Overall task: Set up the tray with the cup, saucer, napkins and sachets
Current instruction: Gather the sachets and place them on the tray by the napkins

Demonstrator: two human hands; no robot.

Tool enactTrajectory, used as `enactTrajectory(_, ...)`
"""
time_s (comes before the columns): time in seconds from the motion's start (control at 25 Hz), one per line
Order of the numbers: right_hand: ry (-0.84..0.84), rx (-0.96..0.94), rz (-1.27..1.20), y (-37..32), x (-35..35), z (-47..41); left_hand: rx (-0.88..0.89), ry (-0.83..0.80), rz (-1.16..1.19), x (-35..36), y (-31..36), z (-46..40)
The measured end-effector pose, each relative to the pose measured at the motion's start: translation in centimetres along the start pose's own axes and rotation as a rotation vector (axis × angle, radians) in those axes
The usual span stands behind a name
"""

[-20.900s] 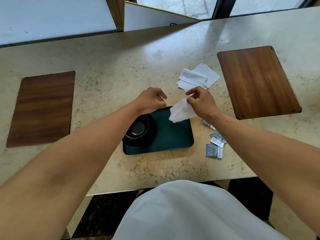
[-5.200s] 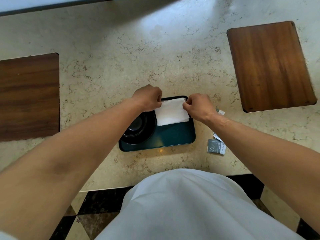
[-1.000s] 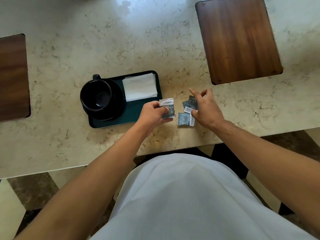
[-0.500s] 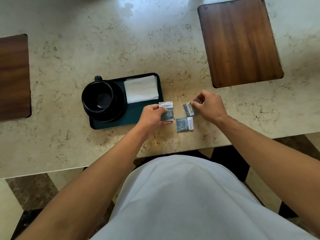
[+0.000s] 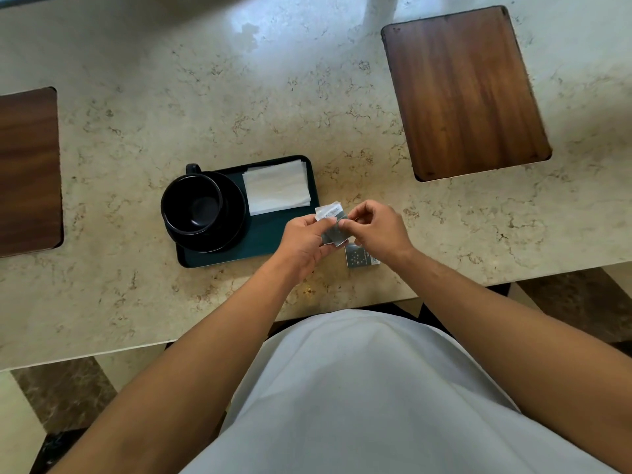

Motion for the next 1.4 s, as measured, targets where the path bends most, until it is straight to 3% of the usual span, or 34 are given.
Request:
enactTrajectory(0.32,0.062,-0.084,0.253,-0.3,-1.0,-0.5,0.017,0.02,0.013,-0.5,0.2,0.1)
enactTrajectory(0.44,0.21,0.034,0.44,1.7,-4.3,-1.1,-0.011,0.045,0.017,-0.7,-0.2,0.3)
enactTrajectory(0.6,0.246,0.155,0.626,3.7,-5.0,-0.9,-0.028,0.046,0.027,-0.9,-0.5,0.5)
enactTrajectory(0.76,0.251,0.154,0.558,3.7,-4.4,-1.1,-0.021,0.047,0.036,-1.1,-0.2,0.8)
enactTrajectory(0.92,0.176,0.056,0.296,2.8,-4.0,-1.5,-0.013,0.048,0.041,-1.3,0.1,0.7)
enactTrajectory(1.08,-0.038,-0.04,0.006,0.4,-2.6,-1.6,-0.015,0.018,0.022,-1.4,0.3,0.7)
enactTrajectory(1.28,-0.384,-0.236,0.118,-4.0,1.2,-0.6,-0.036,-0.073,0.003,-0.9,0.3,0.8)
enactTrajectory(1.4,-0.296,-0.257,0.25,-4.9,1.5,-0.7,-0.049,-0.135,-0.045,-0.3,0.2,1.0)
Point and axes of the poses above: each hand's wrist, its own z-axis away from the middle knuckle, its own x-axis out of the palm, y = z × x, the point moved 10 cm from there along -z, towards the middle knuckle, and after that the axes turned 7 degrees about -y, right-handed, at the moved point
